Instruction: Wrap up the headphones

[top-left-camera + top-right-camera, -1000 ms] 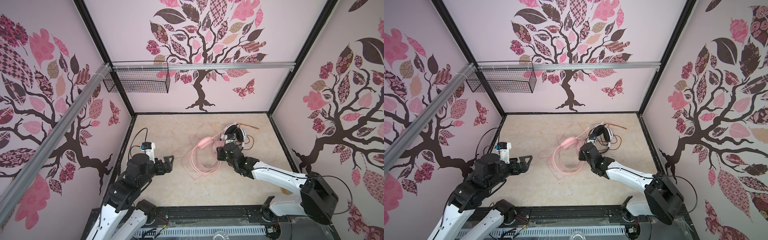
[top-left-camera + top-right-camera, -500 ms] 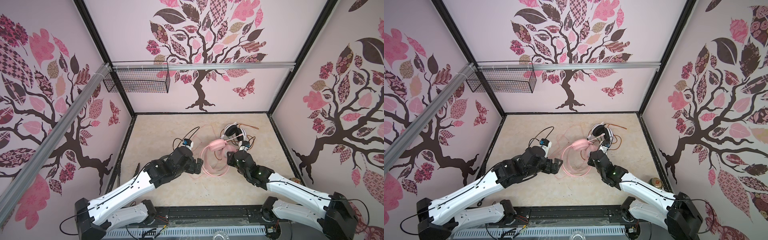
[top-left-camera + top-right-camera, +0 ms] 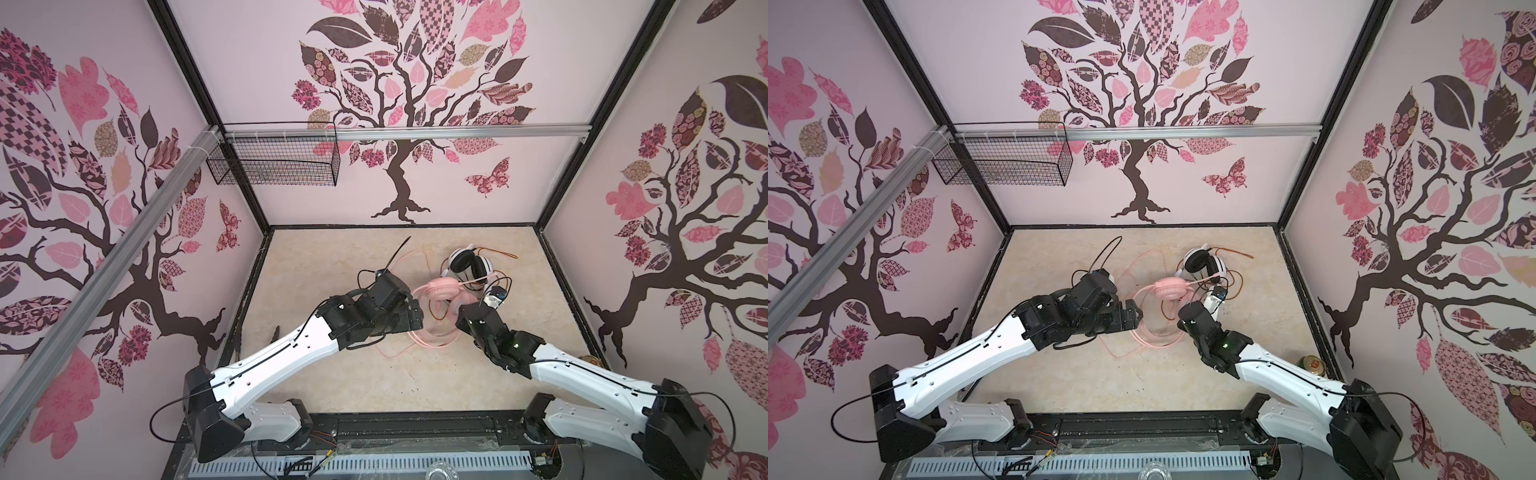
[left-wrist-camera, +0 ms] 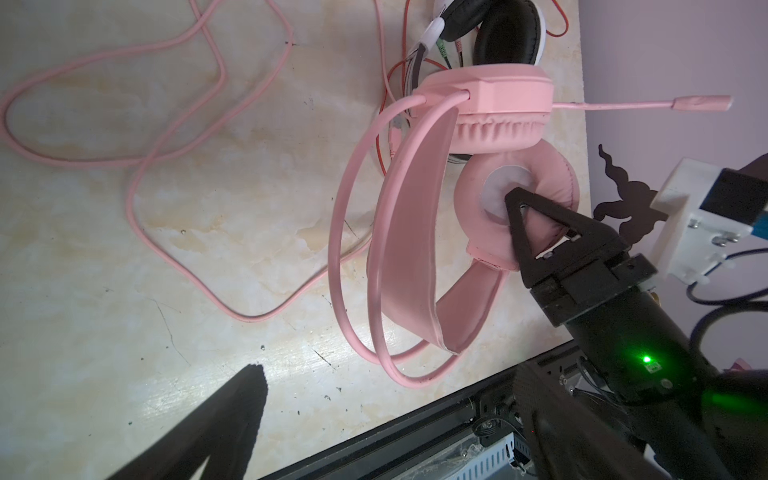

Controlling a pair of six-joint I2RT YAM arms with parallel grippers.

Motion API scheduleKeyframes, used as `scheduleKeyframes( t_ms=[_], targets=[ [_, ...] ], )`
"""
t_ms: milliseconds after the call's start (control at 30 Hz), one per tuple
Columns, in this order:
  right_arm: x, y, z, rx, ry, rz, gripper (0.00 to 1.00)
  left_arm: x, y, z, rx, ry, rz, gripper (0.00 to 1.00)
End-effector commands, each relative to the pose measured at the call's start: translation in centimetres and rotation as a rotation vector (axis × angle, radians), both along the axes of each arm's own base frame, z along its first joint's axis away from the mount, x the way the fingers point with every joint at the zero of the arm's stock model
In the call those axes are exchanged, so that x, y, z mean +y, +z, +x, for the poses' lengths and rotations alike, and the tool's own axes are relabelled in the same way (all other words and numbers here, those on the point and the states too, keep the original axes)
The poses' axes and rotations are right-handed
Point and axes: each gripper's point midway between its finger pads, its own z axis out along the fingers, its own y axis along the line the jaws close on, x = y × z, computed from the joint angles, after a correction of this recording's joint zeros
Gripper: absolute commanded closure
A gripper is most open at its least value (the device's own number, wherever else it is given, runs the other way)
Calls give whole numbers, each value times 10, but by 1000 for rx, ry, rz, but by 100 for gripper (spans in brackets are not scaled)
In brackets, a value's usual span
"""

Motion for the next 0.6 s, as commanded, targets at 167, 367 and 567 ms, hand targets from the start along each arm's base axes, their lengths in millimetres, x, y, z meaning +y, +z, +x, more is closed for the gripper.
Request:
scheduleKeyframes(
  t_ms=[167, 367, 567],
  targets=[
    [21, 33, 12, -89, -31, 44, 69, 8, -31, 2, 135, 68, 203, 2],
    [26, 35, 14, -95, -25, 56, 68, 6, -48, 13, 149, 108, 283, 2],
    [23, 39, 14, -109, -29, 36, 68, 4, -53, 20, 151, 129, 322, 2]
  ],
)
